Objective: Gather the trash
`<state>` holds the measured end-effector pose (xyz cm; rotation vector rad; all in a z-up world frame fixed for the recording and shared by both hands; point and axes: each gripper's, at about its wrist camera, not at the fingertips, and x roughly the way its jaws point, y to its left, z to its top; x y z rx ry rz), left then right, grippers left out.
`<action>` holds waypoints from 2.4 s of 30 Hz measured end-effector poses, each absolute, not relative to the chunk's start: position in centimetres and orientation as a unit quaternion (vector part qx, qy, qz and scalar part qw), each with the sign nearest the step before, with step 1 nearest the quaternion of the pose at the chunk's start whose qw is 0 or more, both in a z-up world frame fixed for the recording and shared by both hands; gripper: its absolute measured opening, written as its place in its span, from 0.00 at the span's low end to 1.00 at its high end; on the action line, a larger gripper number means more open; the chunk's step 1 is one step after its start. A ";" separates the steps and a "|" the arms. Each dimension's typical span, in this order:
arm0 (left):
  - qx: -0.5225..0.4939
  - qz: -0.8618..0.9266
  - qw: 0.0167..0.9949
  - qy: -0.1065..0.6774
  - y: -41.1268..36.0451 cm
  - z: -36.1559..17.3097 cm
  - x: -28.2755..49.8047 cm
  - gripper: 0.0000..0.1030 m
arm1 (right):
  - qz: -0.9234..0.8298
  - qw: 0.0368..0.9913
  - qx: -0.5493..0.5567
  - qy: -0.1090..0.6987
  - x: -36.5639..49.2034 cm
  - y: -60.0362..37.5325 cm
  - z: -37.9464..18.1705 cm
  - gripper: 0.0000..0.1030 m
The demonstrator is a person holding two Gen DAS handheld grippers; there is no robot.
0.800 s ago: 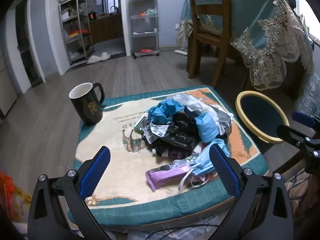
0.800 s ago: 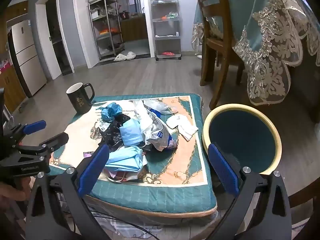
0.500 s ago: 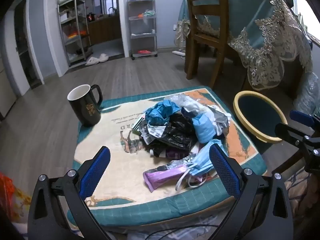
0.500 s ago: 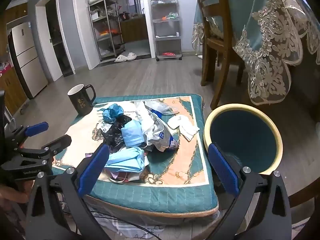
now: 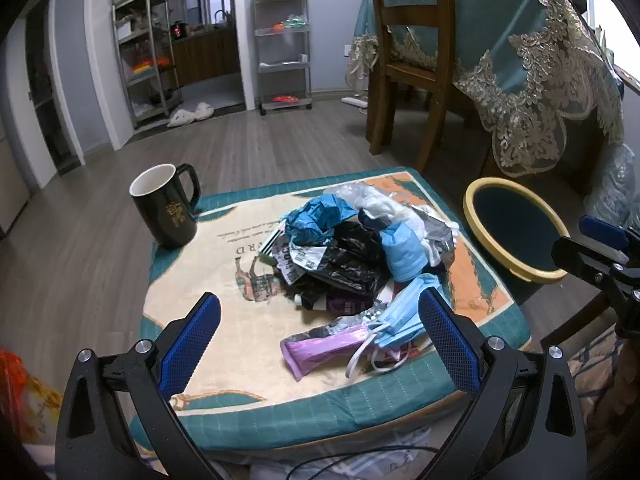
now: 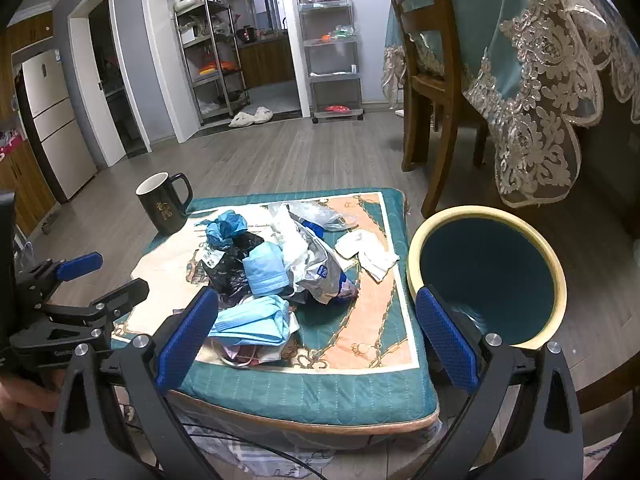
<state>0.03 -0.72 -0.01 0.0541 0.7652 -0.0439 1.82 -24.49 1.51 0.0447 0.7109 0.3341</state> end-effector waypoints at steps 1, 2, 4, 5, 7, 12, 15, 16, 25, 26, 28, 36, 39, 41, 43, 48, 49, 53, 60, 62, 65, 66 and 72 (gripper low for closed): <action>0.025 -0.022 0.927 0.373 -0.7 0.0 0.0 0.95 | 0.162 0.923 0.021 0.349 1.8 -24.5 1.5 0.94; 0.025 -0.022 0.927 0.374 -0.7 0.0 0.0 0.95 | 0.161 0.922 0.021 0.351 1.8 -24.4 1.5 0.94; 0.024 -0.023 0.927 0.374 -0.8 0.0 0.0 0.95 | 0.159 0.923 0.022 0.351 1.8 -24.4 1.5 0.94; 0.024 -0.022 0.927 0.374 -0.8 0.0 0.0 0.95 | 0.159 0.923 0.023 0.351 1.8 -24.4 1.4 0.94; 0.024 -0.023 0.927 0.374 -0.8 0.0 0.0 0.95 | 0.160 0.922 0.023 0.351 1.9 -24.5 1.4 0.94; 0.024 -0.023 0.926 0.375 -0.8 -0.1 0.0 0.95 | 0.160 0.923 0.022 0.350 1.8 -24.4 1.5 0.94; 0.023 -0.023 0.926 0.375 -0.8 -0.1 0.0 0.95 | 0.161 0.922 0.023 0.351 1.8 -24.4 1.5 0.94; 0.023 -0.023 0.926 0.375 -0.8 -0.1 -0.1 0.95 | 0.161 0.922 0.022 0.351 1.8 -24.4 1.5 0.94; 0.023 -0.023 0.926 0.375 -0.9 -0.2 -0.1 0.95 | 0.161 0.922 0.024 0.352 1.9 -24.5 1.4 0.94; 0.023 -0.024 0.926 0.376 -1.0 -0.2 -0.1 0.95 | 0.161 0.922 0.024 0.352 1.9 -24.4 1.4 0.94; 0.023 -0.024 0.926 0.376 -1.0 -0.2 -0.2 0.95 | 0.161 0.922 0.024 0.352 1.9 -24.4 1.4 0.94; 0.022 -0.024 0.926 0.376 -1.0 -0.2 -0.1 0.95 | 0.161 0.922 0.024 0.352 1.8 -24.4 1.4 0.94; 0.022 -0.024 0.926 0.376 -1.1 -0.3 -0.2 0.95 | 0.161 0.922 0.024 0.352 1.9 -24.4 1.4 0.94; 0.022 -0.024 0.926 0.376 -1.0 -0.3 -0.2 0.95 | 0.161 0.922 0.024 0.351 1.8 -24.4 1.4 0.94; 0.022 -0.024 0.926 0.377 -1.0 -0.3 -0.2 0.95 | 0.162 0.922 0.024 0.352 1.9 -24.4 1.4 0.94; 0.022 -0.024 0.925 0.378 -1.1 -0.4 -0.3 0.95 | 0.161 0.922 0.024 0.352 1.9 -24.5 1.4 0.94; 0.022 -0.024 0.925 0.379 -1.2 -0.5 -0.3 0.95 | 0.161 0.922 0.025 0.352 1.9 -24.5 1.4 0.94; 0.013 -0.027 0.919 0.393 -1.0 -1.1 -0.1 0.95 | 0.162 0.921 0.024 0.353 1.9 -24.5 1.4 0.94; -0.019 -0.018 0.906 0.423 0.9 -1.6 1.3 0.95 | 0.163 0.913 0.025 0.373 2.3 -24.2 0.7 0.94; -0.024 -0.014 0.902 0.431 1.2 -1.7 1.9 0.95 | 0.167 0.910 0.028 0.378 2.4 -24.2 0.6 0.94; -0.044 -0.017 0.897 0.440 1.9 -1.8 3.0 0.93 | 0.174 0.905 0.034 0.386 2.9 -24.3 0.3 0.94; -0.048 -0.017 0.894 0.445 2.0 -1.9 3.4 0.93 | 0.177 0.903 0.036 0.390 3.2 -24.4 0.2 0.94; -0.055 -0.038 0.879 0.472 2.3 -2.0 7.0 0.69 | 0.187 0.893 0.039 0.407 4.4 -23.8 -0.2 0.92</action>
